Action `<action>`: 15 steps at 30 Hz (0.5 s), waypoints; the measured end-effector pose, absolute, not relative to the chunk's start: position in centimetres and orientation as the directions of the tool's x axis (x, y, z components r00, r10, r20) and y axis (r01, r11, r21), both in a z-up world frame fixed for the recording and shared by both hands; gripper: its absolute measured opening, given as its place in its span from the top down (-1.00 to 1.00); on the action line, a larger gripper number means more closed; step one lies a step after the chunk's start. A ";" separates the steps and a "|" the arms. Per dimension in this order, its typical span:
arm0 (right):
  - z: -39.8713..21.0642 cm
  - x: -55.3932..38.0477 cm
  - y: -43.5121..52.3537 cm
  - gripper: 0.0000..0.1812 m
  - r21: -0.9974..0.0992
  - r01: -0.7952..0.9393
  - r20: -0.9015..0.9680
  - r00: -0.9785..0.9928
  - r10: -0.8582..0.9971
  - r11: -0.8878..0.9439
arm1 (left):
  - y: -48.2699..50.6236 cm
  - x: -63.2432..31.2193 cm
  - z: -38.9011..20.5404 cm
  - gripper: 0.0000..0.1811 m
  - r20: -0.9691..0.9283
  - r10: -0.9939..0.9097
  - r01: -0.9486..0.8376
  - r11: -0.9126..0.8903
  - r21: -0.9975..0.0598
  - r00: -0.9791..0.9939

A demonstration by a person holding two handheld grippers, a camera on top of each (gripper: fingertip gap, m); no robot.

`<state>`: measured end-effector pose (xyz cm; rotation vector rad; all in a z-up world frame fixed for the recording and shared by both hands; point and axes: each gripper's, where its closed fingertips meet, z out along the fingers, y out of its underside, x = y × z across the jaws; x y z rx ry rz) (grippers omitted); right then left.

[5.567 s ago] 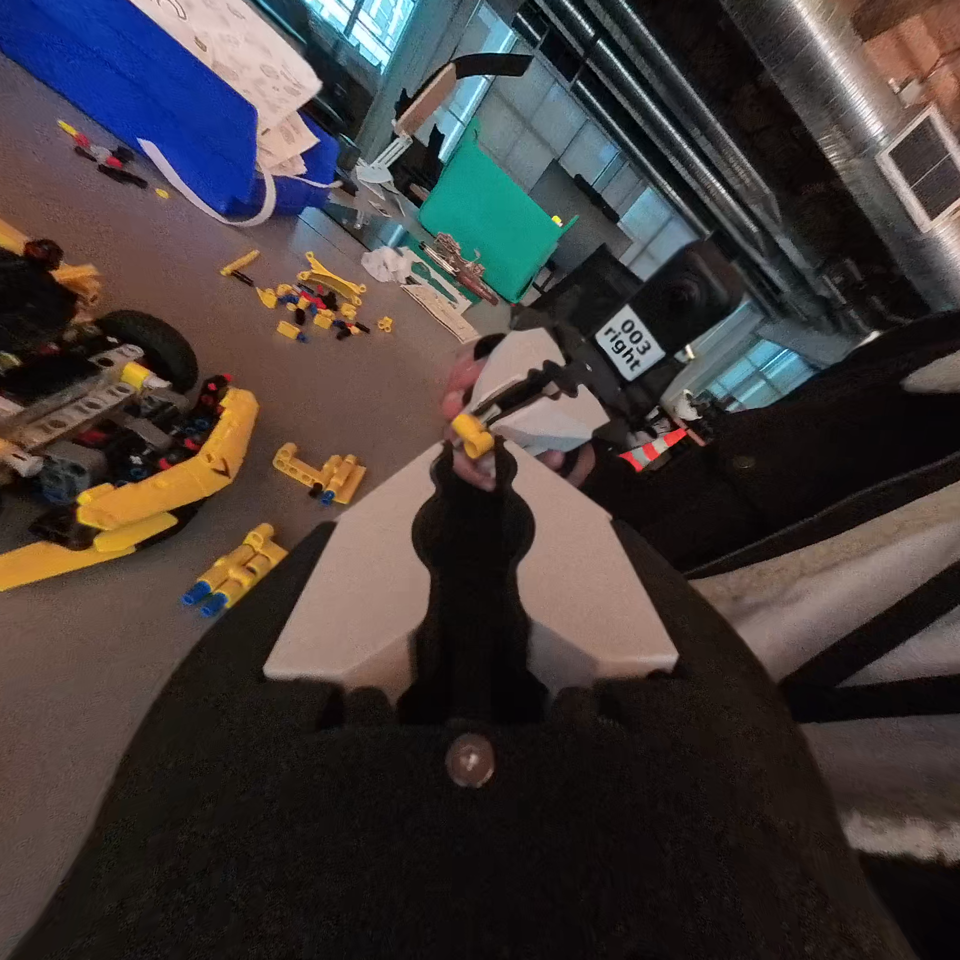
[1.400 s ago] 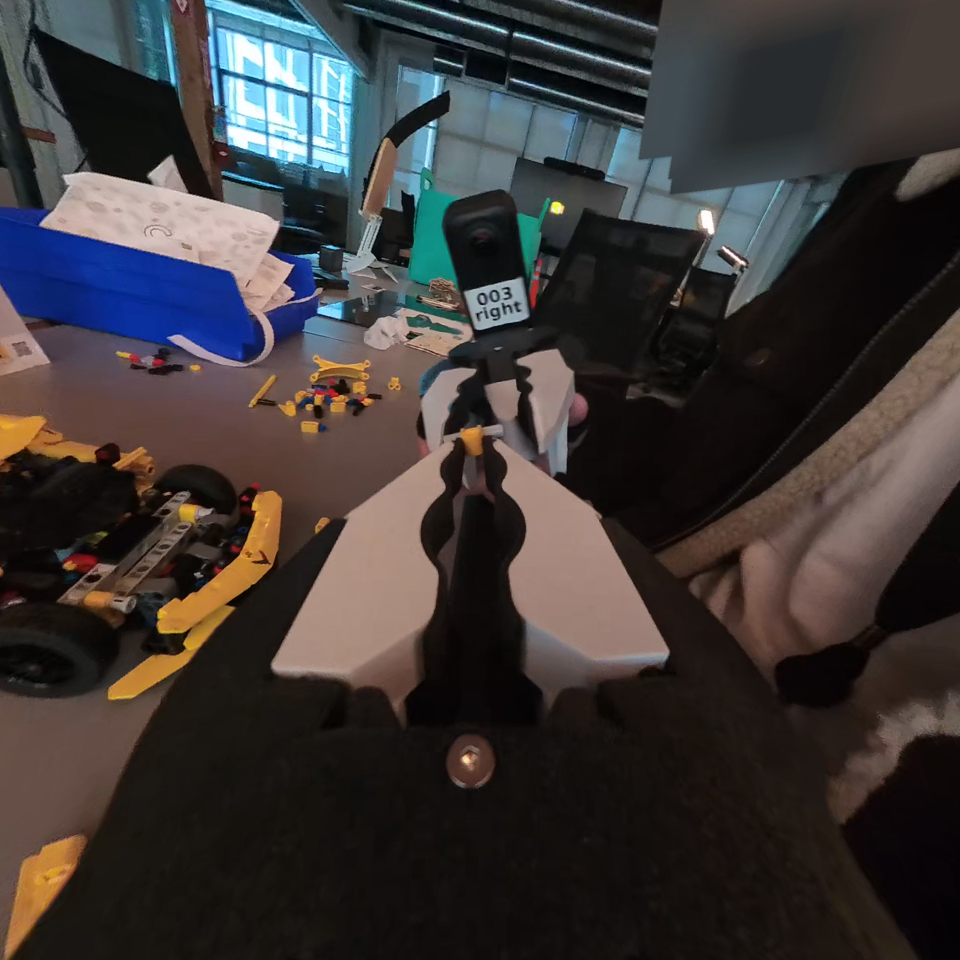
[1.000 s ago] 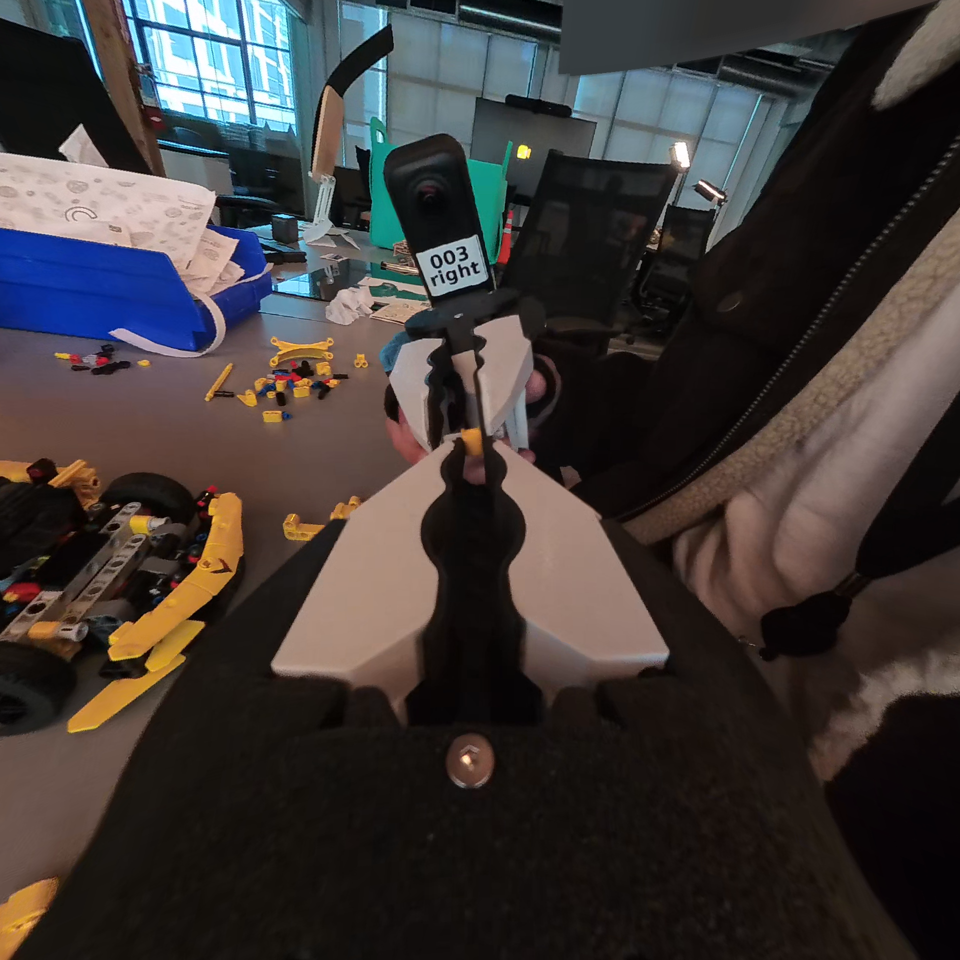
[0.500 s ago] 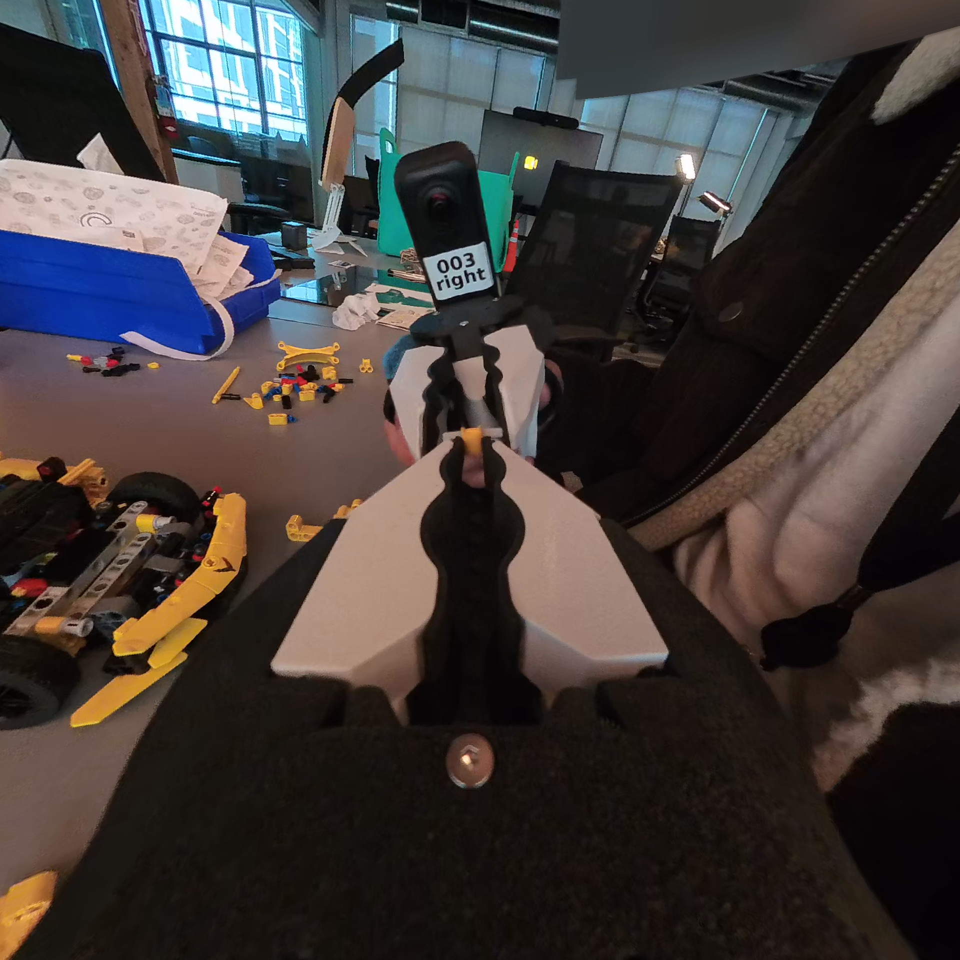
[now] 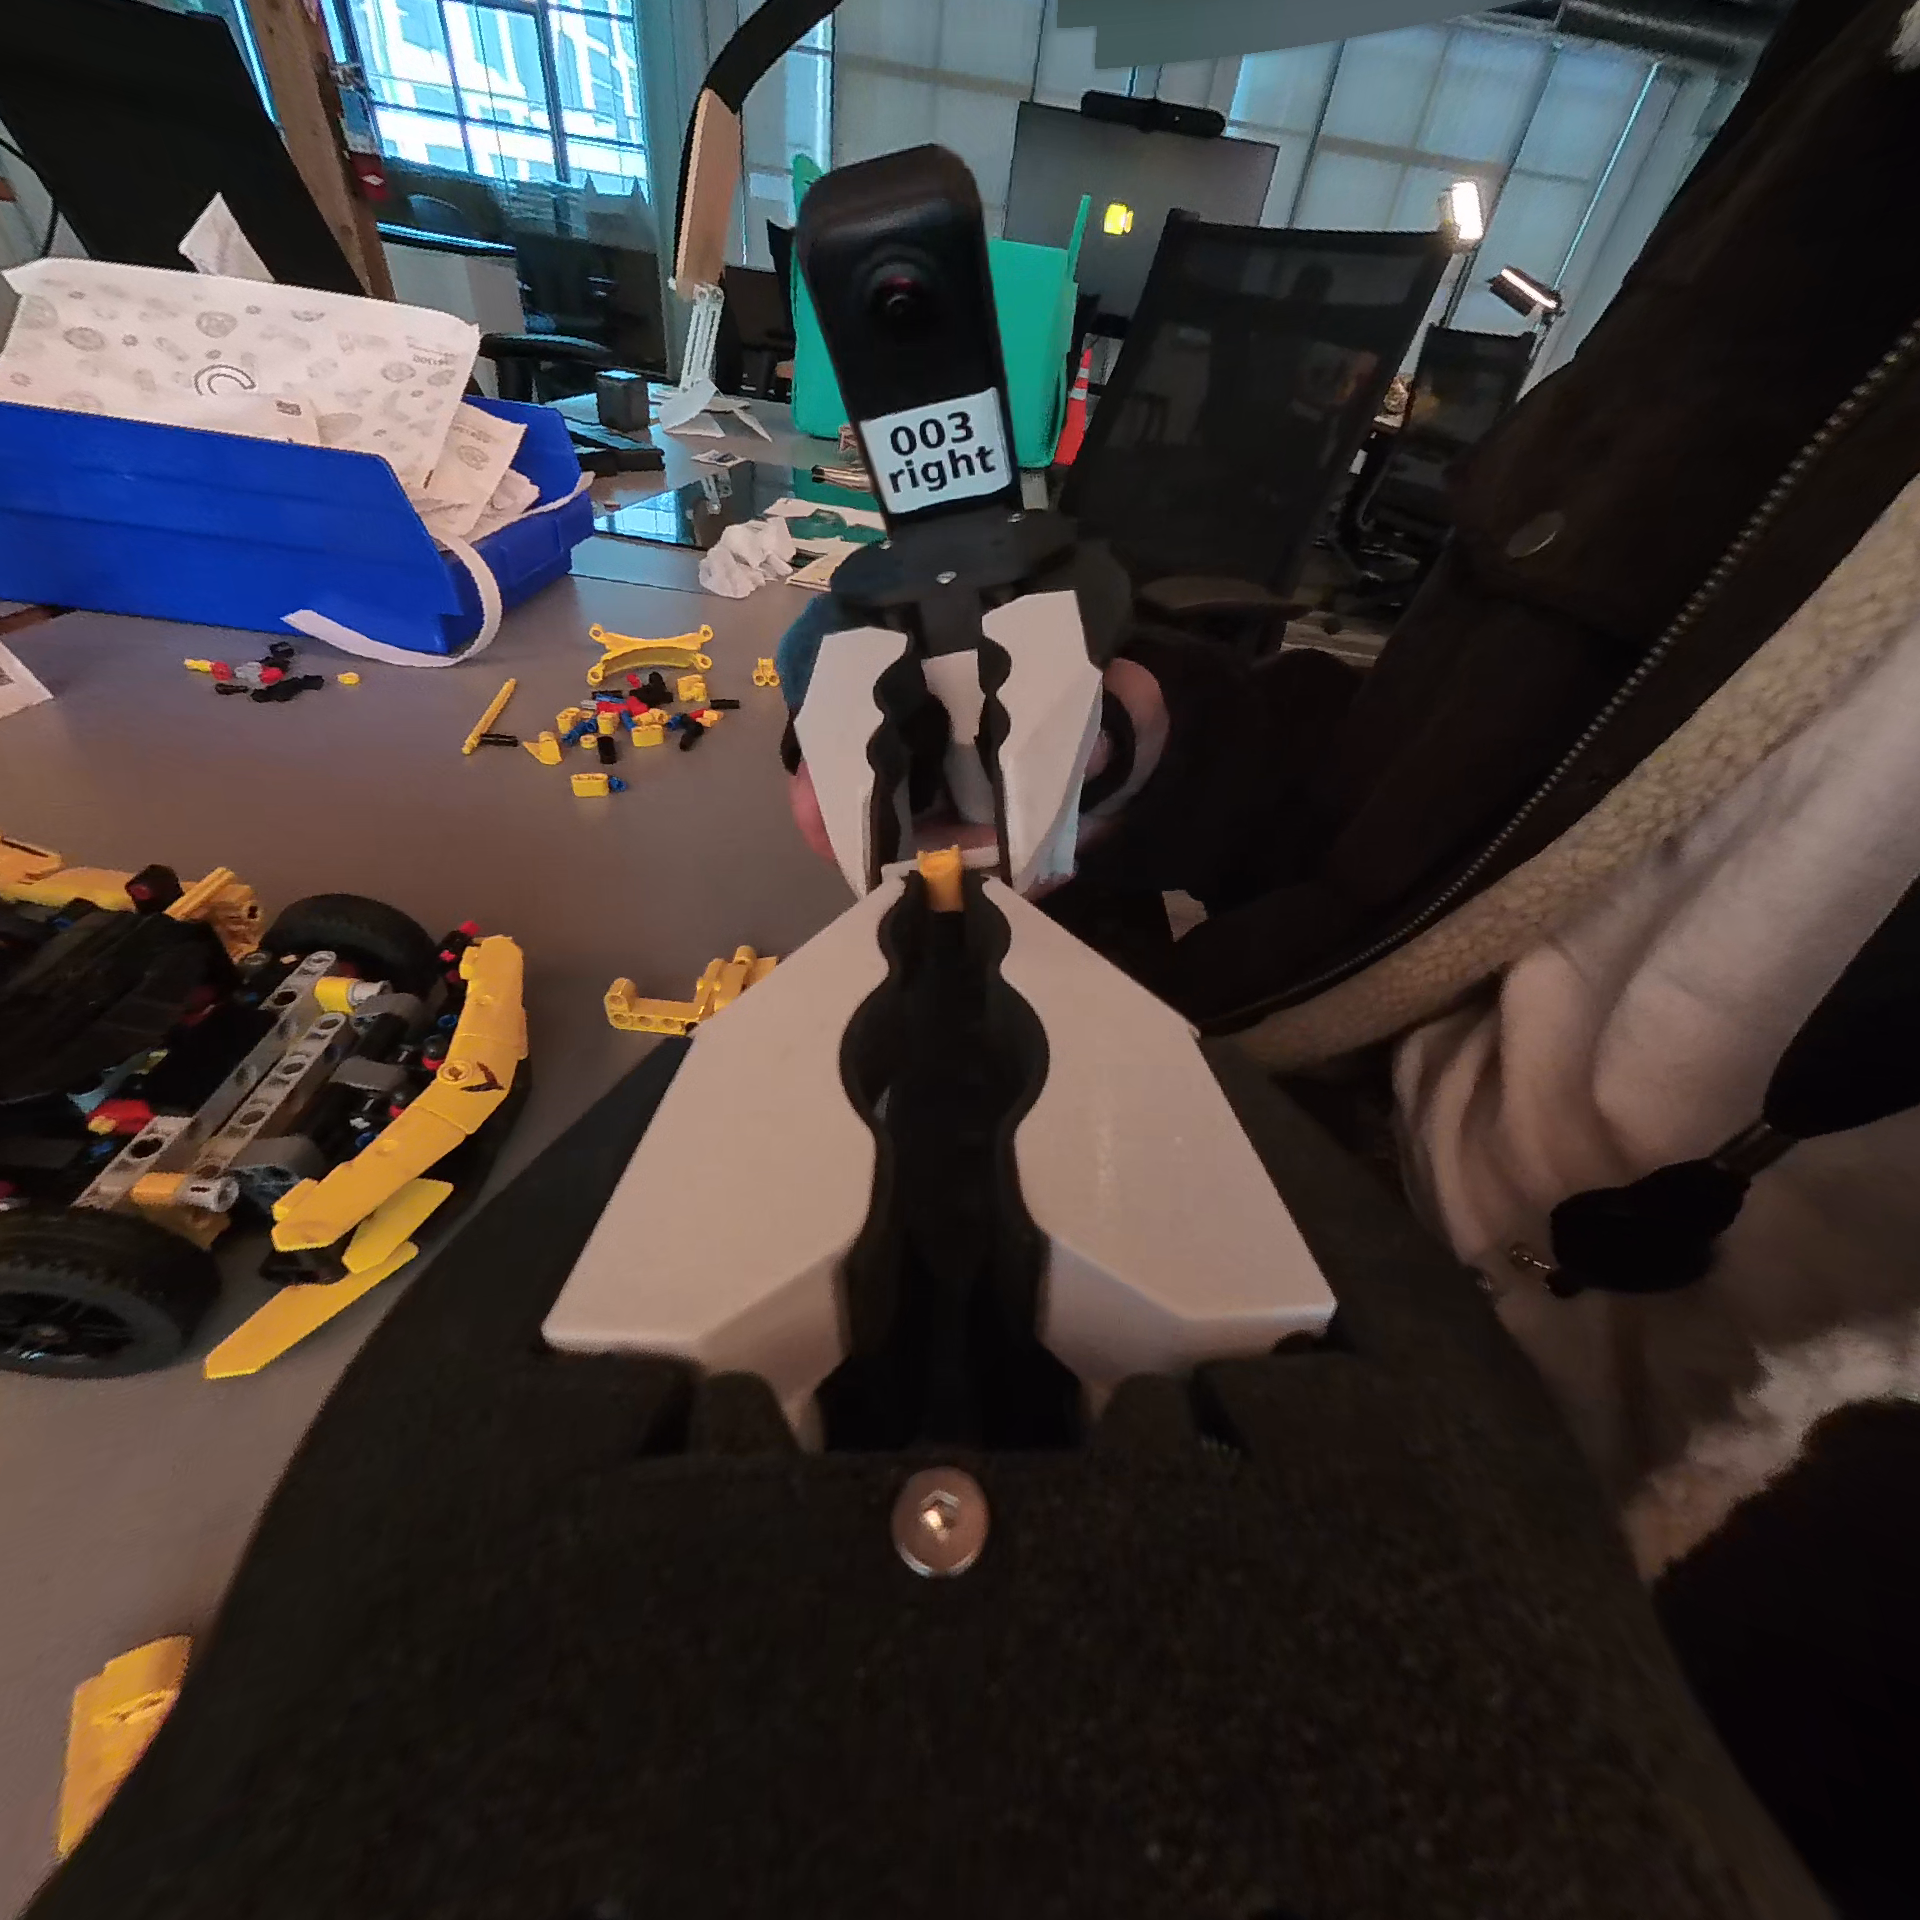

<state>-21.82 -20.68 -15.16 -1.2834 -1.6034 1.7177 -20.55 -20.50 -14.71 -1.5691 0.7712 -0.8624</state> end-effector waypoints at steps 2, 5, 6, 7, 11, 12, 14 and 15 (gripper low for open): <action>-15.3 -21.9 -20.6 0.76 -0.938 0.269 -0.323 -0.454 0.830 -0.218 | -20.5 -20.5 -14.8 0.93 0.107 -0.845 -0.035 -0.147 -0.989 0.524; -15.4 -21.9 -20.5 0.76 -0.942 0.268 -0.308 -0.445 0.841 -0.203 | -20.5 -20.6 -14.8 0.93 0.102 -0.842 -0.042 -0.146 -0.988 0.530; -15.4 -21.9 -20.5 0.76 -0.940 0.271 -0.314 -0.449 0.837 -0.207 | -20.5 -20.6 -14.9 0.93 0.102 -0.842 -0.044 -0.147 -0.988 0.530; -15.4 -21.9 -20.6 0.76 -0.940 0.273 -0.313 -0.453 0.835 -0.204 | -20.5 -20.5 -14.9 0.93 0.100 -0.842 -0.045 -0.146 -0.988 0.530; -15.6 -21.9 -20.5 0.76 -0.946 0.274 -0.284 -0.447 0.848 -0.172 | -20.5 -20.5 -15.1 0.93 0.094 -0.839 -0.061 -0.150 -0.987 0.536; -15.7 -21.9 -20.4 0.76 -0.943 0.282 -0.291 -0.446 0.846 -0.175 | -20.5 -20.5 -15.2 0.93 0.092 -0.837 -0.065 -0.150 -0.987 0.539; -15.6 -21.8 -20.6 0.76 -0.940 0.285 -0.305 -0.463 0.832 -0.186 | -20.6 -20.4 -15.2 0.93 0.088 -0.842 -0.067 -0.145 -0.987 0.532; -15.6 -21.7 -21.0 0.75 -0.926 0.305 -0.354 -0.489 0.797 -0.223 | -20.9 -20.2 -15.1 0.93 0.082 -0.854 -0.070 -0.137 -0.988 0.513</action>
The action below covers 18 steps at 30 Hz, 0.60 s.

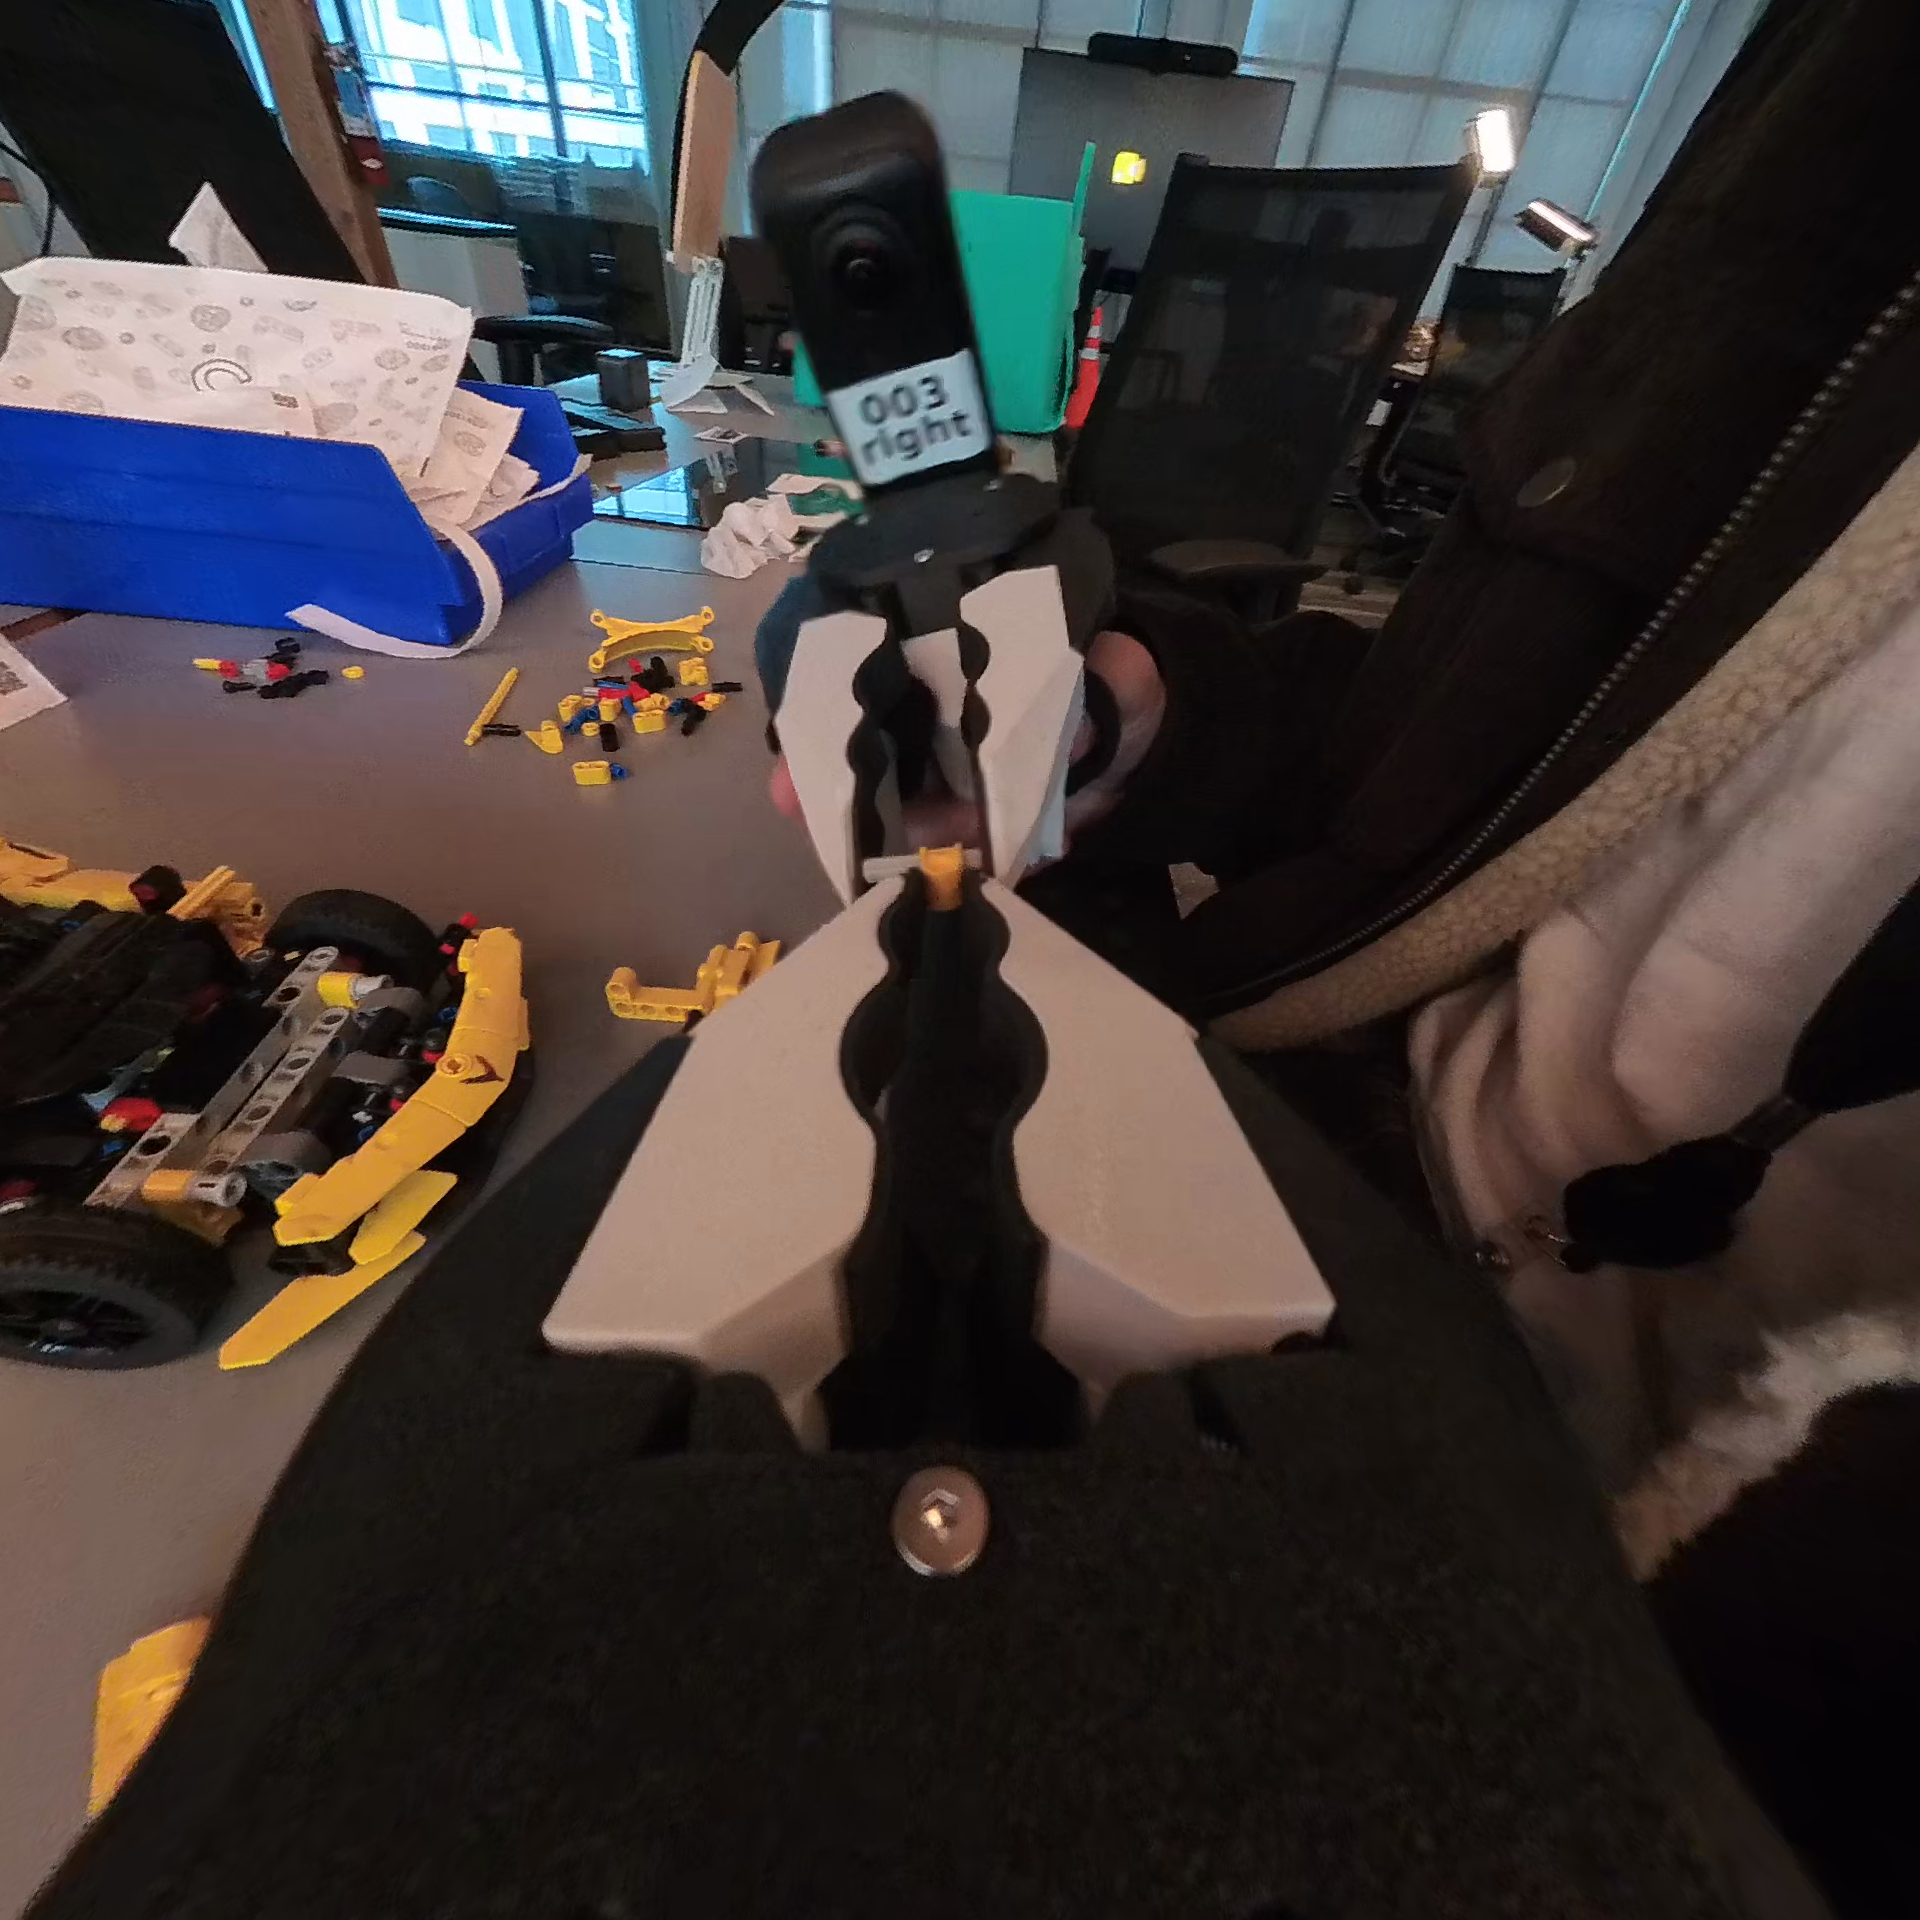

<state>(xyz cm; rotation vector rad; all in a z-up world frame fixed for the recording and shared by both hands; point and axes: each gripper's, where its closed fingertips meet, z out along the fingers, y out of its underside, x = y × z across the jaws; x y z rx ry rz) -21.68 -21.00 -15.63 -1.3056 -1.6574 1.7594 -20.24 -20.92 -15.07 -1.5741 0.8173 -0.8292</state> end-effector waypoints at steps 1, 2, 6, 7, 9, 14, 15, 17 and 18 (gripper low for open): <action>-15.6 -21.3 -21.7 0.73 -0.889 0.358 -0.445 -0.528 0.723 -0.286 | -21.4 -19.9 -15.0 0.93 0.053 -0.871 -0.092 -0.111 -0.990 0.489; -15.4 -20.6 -22.3 0.75 -0.845 0.412 -0.531 -0.564 0.633 -0.342 | -21.7 -19.5 -15.1 0.92 -0.007 -0.877 -0.133 -0.065 -0.989 0.481; -13.8 -19.9 -20.5 0.49 -0.656 0.481 -0.744 -0.538 0.396 -0.582 | -20.3 -20.1 -15.8 0.92 -0.372 -0.730 -0.391 0.155 -0.907 0.574; -14.0 -20.2 -20.1 0.50 -0.614 0.498 -0.778 -0.510 0.366 -0.612 | -20.3 -20.0 -16.0 0.93 -0.432 -0.705 -0.443 0.184 -0.877 0.563; -14.6 -20.7 -19.7 0.58 -0.575 0.527 -0.811 -0.467 0.352 -0.626 | -20.2 -20.0 -16.3 0.92 -0.529 -0.654 -0.531 0.222 -0.818 0.541; -15.9 -21.2 -20.6 0.76 -0.617 0.549 -0.787 -0.422 0.450 -0.564 | -19.5 -20.2 -16.8 0.92 -0.612 -0.582 -0.615 0.227 -0.755 0.536; -16.0 -21.3 -20.4 0.86 -0.629 0.542 -0.777 -0.414 0.474 -0.557 | -19.6 -20.1 -16.7 0.93 -0.615 -0.579 -0.613 0.235 -0.754 0.535; -15.7 -21.5 -20.0 0.91 -0.640 0.512 -0.768 -0.416 0.487 -0.573 | -19.6 -20.0 -16.6 0.93 -0.612 -0.583 -0.612 0.233 -0.756 0.534; -15.6 -21.5 -20.0 0.89 -0.629 0.513 -0.778 -0.420 0.468 -0.584 | -19.7 -20.0 -16.6 0.93 -0.616 -0.582 -0.614 0.235 -0.753 0.532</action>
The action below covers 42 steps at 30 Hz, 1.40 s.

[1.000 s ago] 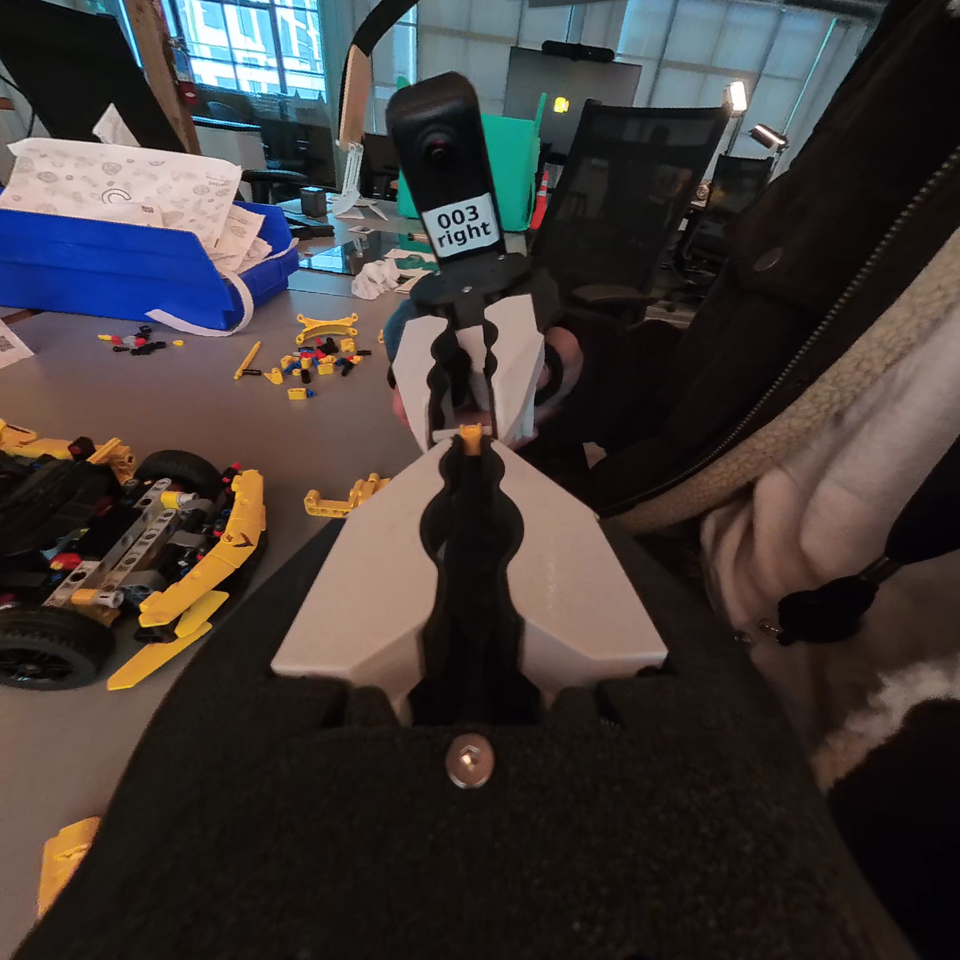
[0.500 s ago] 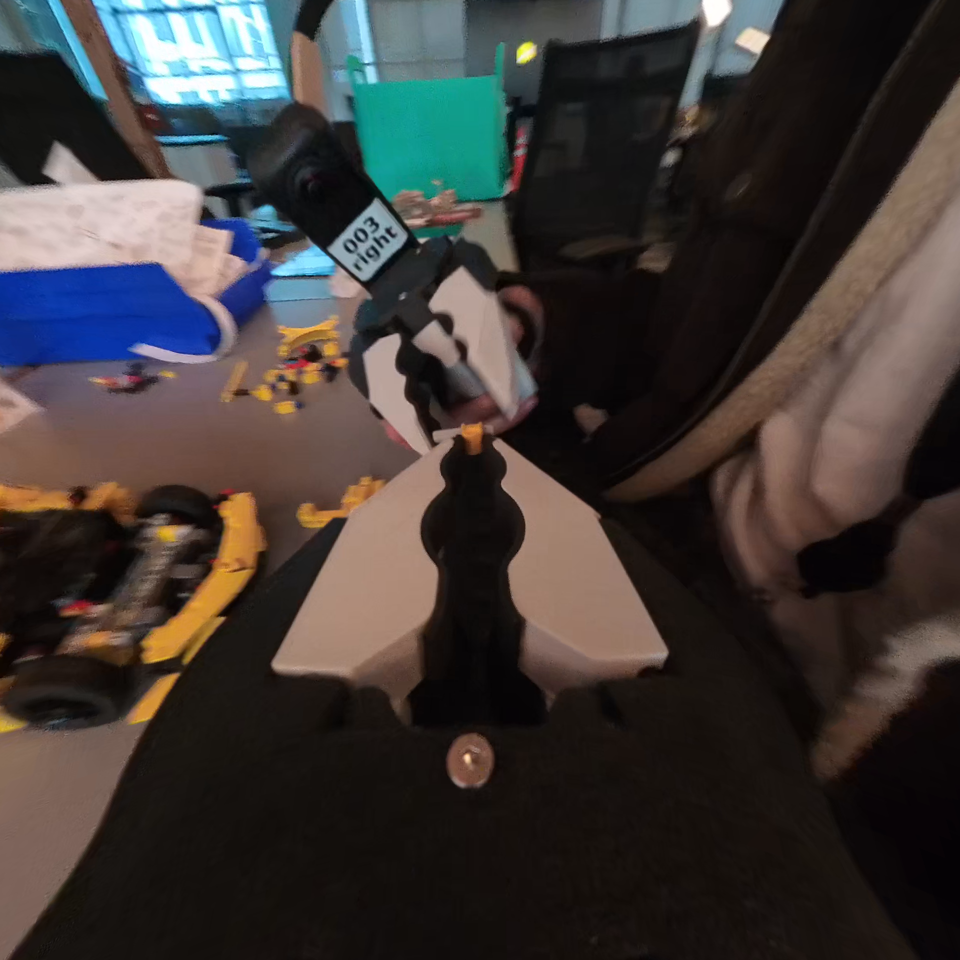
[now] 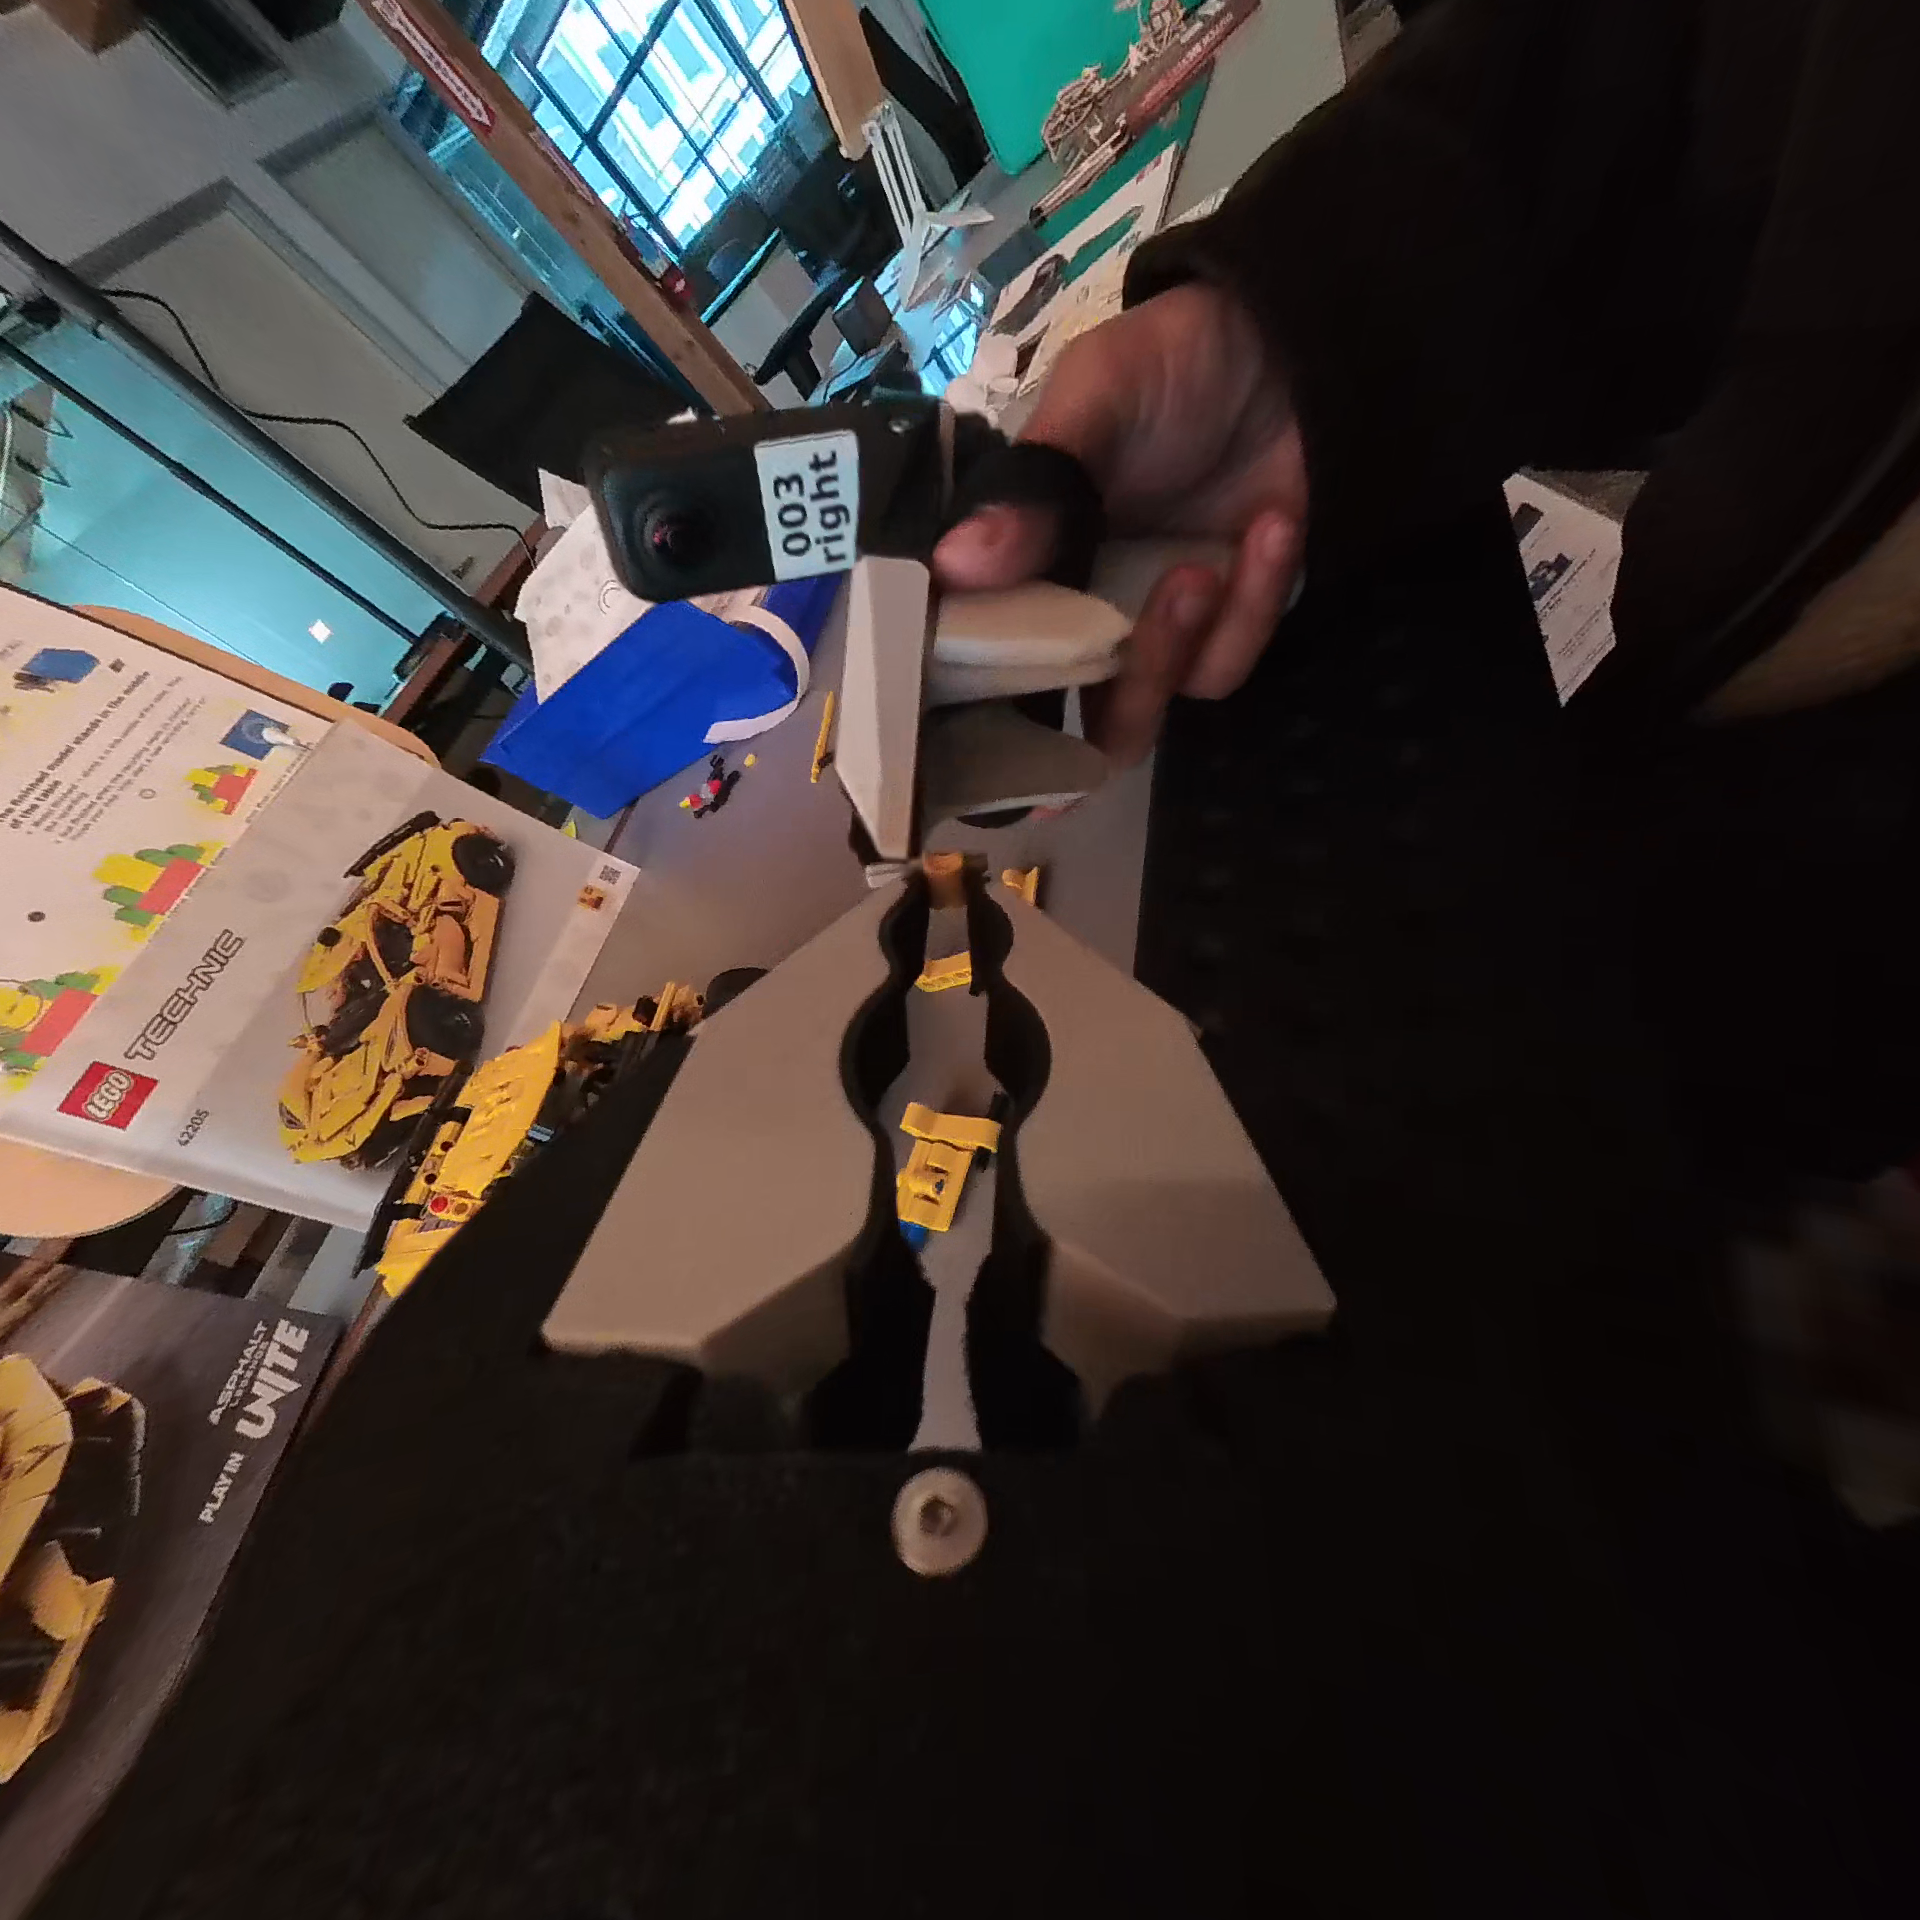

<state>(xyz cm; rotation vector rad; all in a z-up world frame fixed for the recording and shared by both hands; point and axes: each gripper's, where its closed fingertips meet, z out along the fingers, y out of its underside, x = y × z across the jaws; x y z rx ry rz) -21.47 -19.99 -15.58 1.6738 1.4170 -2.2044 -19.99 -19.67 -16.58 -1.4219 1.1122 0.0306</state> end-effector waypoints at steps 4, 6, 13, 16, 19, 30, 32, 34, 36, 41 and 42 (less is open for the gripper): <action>-15.9 -21.5 -19.7 0.96 -0.615 0.520 -0.788 -0.393 0.473 -0.592 | -19.5 -20.0 -16.8 0.92 -0.639 -0.556 -0.642 0.228 -0.732 0.532; -16.1 -22.0 -19.2 0.97 -0.614 0.502 -0.789 -0.365 0.494 -0.609 | -19.1 -20.2 -16.9 0.93 -0.642 -0.536 -0.657 0.199 -0.727 0.549; -15.0 -22.6 -16.1 0.98 -0.516 0.389 -0.851 -0.337 0.403 -0.763 | -21.2 -14.7 -19.7 0.92 -0.722 -0.604 -0.737 0.308 -0.601 0.337; -14.4 -21.9 -14.8 0.98 -0.522 0.310 -0.842 -0.333 0.424 -0.794 | -19.0 -18.9 -17.1 0.92 -0.401 -0.688 -0.481 0.086 -0.872 0.604; -14.9 -20.8 -12.2 0.97 -0.661 0.256 -0.751 -0.211 0.626 -0.706 | -17.5 -22.6 -16.3 0.92 -0.219 -0.657 -0.323 -0.039 -0.946 0.721; -22.9 -3.3 9.1 0.96 -0.631 0.655 0.029 0.555 0.831 -0.415 | -16.0 -24.7 -17.0 0.92 0.003 -0.635 -0.160 -0.199 -0.967 0.773; -23.9 -3.8 9.4 0.96 -0.629 0.634 -0.043 0.550 0.834 -0.451 | -15.3 -24.2 -17.9 0.92 0.007 -0.634 -0.200 -0.254 -0.946 0.773; -24.6 -4.0 9.6 0.86 -0.620 0.627 -0.087 0.542 0.836 -0.471 | -14.0 -22.9 -18.5 0.92 0.044 -0.651 -0.231 -0.331 -0.915 0.758; -24.2 -3.5 9.9 0.78 -0.634 0.617 -0.076 0.550 0.832 -0.466 | -12.2 -20.7 -18.5 0.92 0.089 -0.682 -0.279 -0.411 -0.868 0.726; -18.9 -2.3 8.5 0.77 -0.805 0.376 -0.156 0.612 0.775 -0.459 | -4.7 -13.6 -19.2 0.92 0.071 -0.765 -0.470 -0.462 -0.752 0.640; -18.1 -2.4 7.5 0.79 -0.832 0.302 -0.205 0.612 0.764 -0.465 | -2.7 -12.4 -19.9 0.92 0.052 -0.774 -0.505 -0.461 -0.729 0.631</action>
